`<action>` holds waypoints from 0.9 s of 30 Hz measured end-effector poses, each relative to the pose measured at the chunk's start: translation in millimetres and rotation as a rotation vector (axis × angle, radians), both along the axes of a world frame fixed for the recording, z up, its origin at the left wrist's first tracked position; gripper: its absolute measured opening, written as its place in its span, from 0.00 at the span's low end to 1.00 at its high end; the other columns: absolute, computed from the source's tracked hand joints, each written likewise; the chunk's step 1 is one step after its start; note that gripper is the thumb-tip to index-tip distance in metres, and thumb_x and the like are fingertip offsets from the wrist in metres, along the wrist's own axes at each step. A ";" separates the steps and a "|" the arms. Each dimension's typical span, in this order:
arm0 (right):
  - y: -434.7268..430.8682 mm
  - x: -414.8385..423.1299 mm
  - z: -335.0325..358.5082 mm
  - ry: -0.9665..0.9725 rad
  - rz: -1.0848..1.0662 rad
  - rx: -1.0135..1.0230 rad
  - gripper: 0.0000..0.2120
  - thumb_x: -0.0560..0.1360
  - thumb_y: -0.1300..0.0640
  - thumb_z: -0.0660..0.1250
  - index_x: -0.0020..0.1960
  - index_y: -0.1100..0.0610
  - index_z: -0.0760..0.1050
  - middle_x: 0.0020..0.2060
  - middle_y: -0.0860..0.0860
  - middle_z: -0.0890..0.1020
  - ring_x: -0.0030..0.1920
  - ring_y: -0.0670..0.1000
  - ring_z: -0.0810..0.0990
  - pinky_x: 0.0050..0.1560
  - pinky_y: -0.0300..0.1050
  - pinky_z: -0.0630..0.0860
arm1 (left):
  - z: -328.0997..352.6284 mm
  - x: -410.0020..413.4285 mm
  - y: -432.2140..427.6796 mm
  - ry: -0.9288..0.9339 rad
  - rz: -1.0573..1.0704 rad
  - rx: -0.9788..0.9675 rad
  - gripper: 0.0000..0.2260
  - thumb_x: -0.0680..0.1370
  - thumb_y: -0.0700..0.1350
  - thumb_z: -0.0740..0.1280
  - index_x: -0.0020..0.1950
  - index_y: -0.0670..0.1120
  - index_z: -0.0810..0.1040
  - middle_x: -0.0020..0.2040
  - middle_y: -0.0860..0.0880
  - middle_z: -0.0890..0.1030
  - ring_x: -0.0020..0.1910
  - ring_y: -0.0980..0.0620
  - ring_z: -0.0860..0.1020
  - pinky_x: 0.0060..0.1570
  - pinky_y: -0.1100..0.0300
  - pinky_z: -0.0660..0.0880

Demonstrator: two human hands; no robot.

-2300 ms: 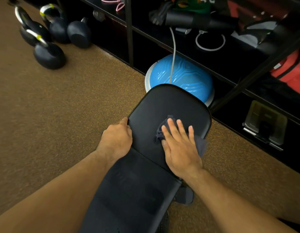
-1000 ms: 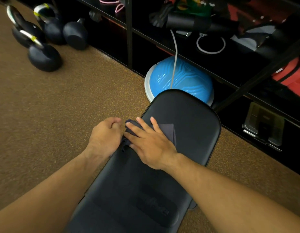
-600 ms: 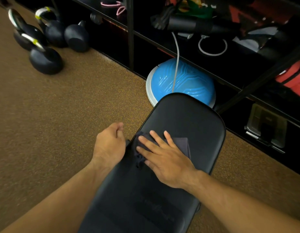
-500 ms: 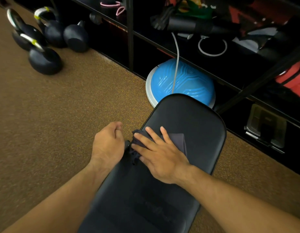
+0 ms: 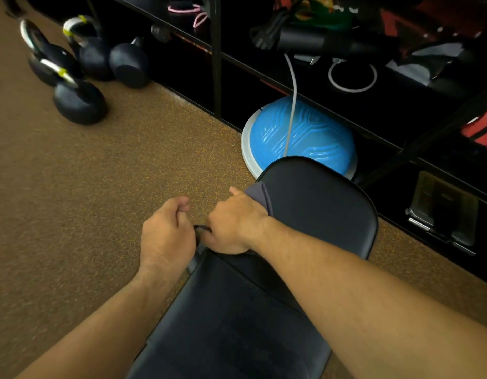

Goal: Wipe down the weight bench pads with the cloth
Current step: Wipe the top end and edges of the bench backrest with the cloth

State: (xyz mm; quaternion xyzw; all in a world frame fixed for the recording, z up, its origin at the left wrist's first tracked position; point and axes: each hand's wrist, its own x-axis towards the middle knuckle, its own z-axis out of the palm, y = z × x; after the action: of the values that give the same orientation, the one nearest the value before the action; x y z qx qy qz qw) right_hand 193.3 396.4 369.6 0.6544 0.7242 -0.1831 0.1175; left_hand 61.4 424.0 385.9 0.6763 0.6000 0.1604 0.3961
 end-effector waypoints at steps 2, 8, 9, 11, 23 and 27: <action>4.0 22.1 0.2 -0.015 -0.026 0.035 0.21 0.79 0.44 0.48 0.32 0.50 0.67 0.30 0.47 0.71 0.42 0.52 0.75 0.71 0.62 0.55 | -2.0 1.5 -2.4 0.015 -0.032 -0.034 0.15 0.82 0.42 0.55 0.64 0.47 0.77 0.53 0.54 0.80 0.52 0.52 0.78 0.57 0.55 0.74; -3.6 60.2 -6.9 -0.038 -0.231 0.241 0.20 0.78 0.46 0.49 0.39 0.50 0.76 0.42 0.47 0.77 0.53 0.52 0.74 0.74 0.62 0.48 | -12.9 20.7 -10.4 0.028 -0.101 -0.096 0.13 0.82 0.46 0.56 0.62 0.49 0.78 0.48 0.52 0.81 0.45 0.54 0.78 0.48 0.60 0.71; -10.4 56.2 -9.5 -0.023 -0.254 0.267 0.20 0.79 0.46 0.50 0.43 0.51 0.79 0.47 0.47 0.79 0.59 0.52 0.73 0.74 0.63 0.47 | -13.7 24.5 -10.7 0.030 -0.092 -0.091 0.14 0.82 0.46 0.56 0.62 0.49 0.78 0.48 0.51 0.82 0.45 0.55 0.78 0.48 0.60 0.71; -27.9 47.1 -17.0 0.019 -0.250 0.318 0.20 0.80 0.48 0.51 0.54 0.52 0.80 0.59 0.47 0.78 0.69 0.55 0.66 0.74 0.64 0.45 | -14.0 30.7 -9.4 0.023 -0.053 -0.078 0.14 0.82 0.46 0.56 0.62 0.48 0.78 0.50 0.49 0.82 0.48 0.52 0.79 0.52 0.57 0.74; 22.6 53.1 2.0 -0.042 -0.098 0.036 0.19 0.77 0.42 0.53 0.32 0.51 0.67 0.29 0.49 0.71 0.37 0.53 0.74 0.47 0.52 0.69 | -19.3 45.9 7.9 -0.077 0.115 -0.081 0.14 0.82 0.47 0.57 0.62 0.49 0.78 0.46 0.55 0.80 0.43 0.58 0.77 0.50 0.60 0.71; 31.5 62.6 -1.3 -0.060 -0.172 0.086 0.18 0.76 0.43 0.53 0.32 0.52 0.66 0.30 0.49 0.70 0.36 0.54 0.72 0.41 0.50 0.66 | -20.0 44.5 7.1 -0.030 0.069 -0.094 0.14 0.82 0.46 0.56 0.61 0.48 0.78 0.46 0.53 0.80 0.43 0.56 0.77 0.49 0.59 0.71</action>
State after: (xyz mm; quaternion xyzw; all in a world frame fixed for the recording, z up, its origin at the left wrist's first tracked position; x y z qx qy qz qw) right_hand 255.9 428.0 368.3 0.7239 0.6685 -0.1417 0.0949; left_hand 106.0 431.1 365.9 0.6332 0.6240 0.1558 0.4306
